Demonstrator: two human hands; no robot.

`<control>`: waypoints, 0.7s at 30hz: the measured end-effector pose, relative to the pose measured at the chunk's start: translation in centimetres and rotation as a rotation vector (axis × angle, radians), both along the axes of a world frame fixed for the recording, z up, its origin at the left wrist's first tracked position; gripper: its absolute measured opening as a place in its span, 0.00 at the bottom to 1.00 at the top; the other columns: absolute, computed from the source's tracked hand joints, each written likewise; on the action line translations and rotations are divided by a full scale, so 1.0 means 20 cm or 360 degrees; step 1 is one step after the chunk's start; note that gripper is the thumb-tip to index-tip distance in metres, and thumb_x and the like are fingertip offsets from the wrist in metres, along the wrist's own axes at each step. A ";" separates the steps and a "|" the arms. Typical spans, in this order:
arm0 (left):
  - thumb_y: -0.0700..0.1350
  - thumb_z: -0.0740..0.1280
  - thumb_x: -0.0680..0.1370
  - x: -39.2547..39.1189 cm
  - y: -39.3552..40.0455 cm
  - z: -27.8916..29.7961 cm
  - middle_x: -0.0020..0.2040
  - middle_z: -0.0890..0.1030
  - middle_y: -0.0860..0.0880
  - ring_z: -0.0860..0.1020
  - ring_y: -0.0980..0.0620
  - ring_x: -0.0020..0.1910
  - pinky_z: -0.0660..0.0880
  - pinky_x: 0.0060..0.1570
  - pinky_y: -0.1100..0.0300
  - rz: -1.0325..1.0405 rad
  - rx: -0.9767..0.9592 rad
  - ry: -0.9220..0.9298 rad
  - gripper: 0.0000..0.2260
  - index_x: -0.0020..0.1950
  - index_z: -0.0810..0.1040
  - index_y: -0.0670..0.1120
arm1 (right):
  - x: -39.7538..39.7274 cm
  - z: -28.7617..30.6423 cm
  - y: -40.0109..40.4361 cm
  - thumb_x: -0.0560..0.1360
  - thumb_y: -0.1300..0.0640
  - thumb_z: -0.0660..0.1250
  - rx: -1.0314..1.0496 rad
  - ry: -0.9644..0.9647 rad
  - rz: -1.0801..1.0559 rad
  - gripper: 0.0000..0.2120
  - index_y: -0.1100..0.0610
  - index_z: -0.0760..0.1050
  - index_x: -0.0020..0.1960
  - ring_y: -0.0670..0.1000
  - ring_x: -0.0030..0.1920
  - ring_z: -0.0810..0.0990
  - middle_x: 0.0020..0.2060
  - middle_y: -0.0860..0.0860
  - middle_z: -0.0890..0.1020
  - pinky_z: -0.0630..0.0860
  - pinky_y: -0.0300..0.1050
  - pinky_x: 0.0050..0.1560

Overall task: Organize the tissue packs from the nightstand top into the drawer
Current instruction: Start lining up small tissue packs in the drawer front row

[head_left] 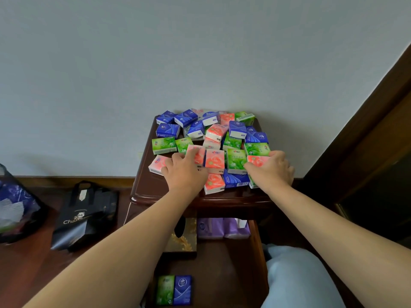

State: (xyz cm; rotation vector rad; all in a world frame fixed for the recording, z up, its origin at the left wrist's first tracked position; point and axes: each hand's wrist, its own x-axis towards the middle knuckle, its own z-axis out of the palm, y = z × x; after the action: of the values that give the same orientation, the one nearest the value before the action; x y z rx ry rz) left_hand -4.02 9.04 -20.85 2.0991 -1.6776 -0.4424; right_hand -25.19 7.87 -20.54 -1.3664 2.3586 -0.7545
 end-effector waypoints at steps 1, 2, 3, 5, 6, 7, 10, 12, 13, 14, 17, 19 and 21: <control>0.56 0.68 0.77 0.00 0.00 0.00 0.70 0.72 0.44 0.67 0.38 0.71 0.62 0.70 0.41 0.0009 0.0013 0.0010 0.27 0.76 0.67 0.60 | 0.00 0.00 0.00 0.67 0.38 0.77 -0.0021 -0.0024 -0.0004 0.37 0.54 0.67 0.67 0.59 0.67 0.72 0.64 0.55 0.75 0.71 0.51 0.63; 0.57 0.68 0.77 0.01 -0.01 0.00 0.69 0.72 0.44 0.67 0.38 0.70 0.63 0.69 0.41 0.0017 0.0017 0.0019 0.27 0.76 0.67 0.59 | 0.00 0.01 0.01 0.67 0.39 0.77 -0.0052 -0.0041 -0.0002 0.36 0.55 0.68 0.66 0.59 0.66 0.72 0.63 0.54 0.76 0.71 0.51 0.62; 0.57 0.68 0.77 0.01 -0.02 0.00 0.68 0.72 0.44 0.68 0.38 0.69 0.64 0.69 0.41 0.0022 0.0015 0.0024 0.26 0.75 0.68 0.58 | 0.00 0.01 0.02 0.67 0.40 0.78 -0.0095 -0.0045 0.0013 0.36 0.55 0.69 0.66 0.59 0.66 0.72 0.63 0.54 0.76 0.70 0.50 0.61; 0.56 0.68 0.78 0.01 -0.03 0.00 0.67 0.73 0.44 0.70 0.38 0.68 0.65 0.68 0.41 0.0035 0.0011 0.0054 0.25 0.74 0.69 0.57 | -0.01 0.02 0.03 0.67 0.43 0.79 -0.0221 -0.0030 0.0076 0.35 0.55 0.70 0.67 0.58 0.66 0.72 0.62 0.53 0.76 0.67 0.49 0.62; 0.56 0.69 0.78 0.01 -0.04 0.00 0.66 0.73 0.44 0.71 0.38 0.67 0.67 0.67 0.41 0.0044 0.0012 0.0081 0.24 0.73 0.69 0.56 | 0.00 0.02 0.04 0.67 0.44 0.79 -0.0298 -0.0038 0.0119 0.35 0.55 0.70 0.67 0.58 0.66 0.71 0.62 0.53 0.76 0.65 0.48 0.63; 0.55 0.69 0.78 0.01 -0.04 0.00 0.65 0.74 0.44 0.71 0.38 0.66 0.68 0.66 0.41 0.0050 0.0011 0.0105 0.24 0.72 0.69 0.56 | 0.00 0.02 0.05 0.67 0.46 0.80 -0.0379 -0.0066 0.0164 0.35 0.55 0.70 0.68 0.57 0.67 0.71 0.63 0.53 0.75 0.64 0.47 0.63; 0.51 0.69 0.78 0.00 -0.05 -0.01 0.64 0.75 0.43 0.73 0.39 0.64 0.71 0.62 0.42 0.0060 -0.0057 0.0147 0.23 0.72 0.69 0.54 | 0.02 0.02 0.07 0.67 0.51 0.79 -0.0578 -0.0224 0.0317 0.37 0.53 0.68 0.71 0.56 0.67 0.69 0.64 0.51 0.74 0.66 0.46 0.64; 0.47 0.68 0.78 0.01 -0.04 -0.01 0.65 0.75 0.43 0.72 0.40 0.65 0.71 0.62 0.45 0.0108 -0.0181 0.0198 0.23 0.73 0.69 0.49 | 0.03 0.03 0.09 0.67 0.53 0.79 -0.0590 -0.0367 0.0452 0.38 0.49 0.66 0.73 0.54 0.67 0.70 0.64 0.46 0.73 0.73 0.52 0.65; 0.45 0.69 0.78 0.02 -0.03 0.00 0.66 0.75 0.42 0.71 0.40 0.65 0.70 0.63 0.46 0.0129 -0.0259 0.0237 0.24 0.73 0.68 0.48 | 0.05 0.04 0.09 0.66 0.52 0.79 -0.0579 -0.0448 0.0506 0.39 0.46 0.66 0.73 0.52 0.67 0.72 0.64 0.44 0.74 0.75 0.53 0.65; 0.44 0.69 0.77 0.03 -0.01 0.01 0.66 0.74 0.42 0.71 0.41 0.65 0.69 0.64 0.46 0.0142 -0.0332 0.0301 0.25 0.73 0.68 0.46 | 0.06 0.05 0.10 0.65 0.51 0.79 -0.0568 -0.0544 0.0547 0.39 0.44 0.67 0.72 0.50 0.66 0.75 0.64 0.42 0.75 0.78 0.53 0.63; 0.45 0.75 0.74 0.09 0.08 0.05 0.64 0.74 0.47 0.74 0.47 0.64 0.77 0.58 0.51 0.0190 -0.0462 0.0708 0.29 0.72 0.67 0.47 | 0.13 0.08 0.15 0.61 0.48 0.81 -0.0550 -0.1043 0.0647 0.38 0.40 0.72 0.69 0.42 0.60 0.82 0.62 0.42 0.80 0.84 0.43 0.55; 0.46 0.77 0.70 0.13 0.16 0.05 0.61 0.75 0.51 0.78 0.51 0.59 0.79 0.52 0.56 0.0267 -0.0464 0.0982 0.32 0.70 0.66 0.50 | 0.17 0.09 0.19 0.59 0.48 0.82 -0.0486 -0.1374 0.0694 0.39 0.40 0.74 0.68 0.42 0.58 0.85 0.61 0.44 0.83 0.84 0.40 0.52; 0.45 0.78 0.68 0.18 0.26 0.03 0.61 0.76 0.50 0.80 0.53 0.56 0.80 0.52 0.55 0.0319 -0.0393 0.1170 0.36 0.72 0.65 0.51 | 0.21 0.09 0.26 0.58 0.51 0.83 -0.0370 -0.1537 0.0767 0.38 0.40 0.77 0.66 0.47 0.60 0.85 0.62 0.47 0.84 0.83 0.45 0.56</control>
State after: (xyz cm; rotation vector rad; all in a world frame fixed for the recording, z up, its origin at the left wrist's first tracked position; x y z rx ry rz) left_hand -0.41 14.31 -20.17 1.6145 -1.0252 -0.7780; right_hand -21.07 13.08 -18.77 -1.1790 1.1790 -1.1962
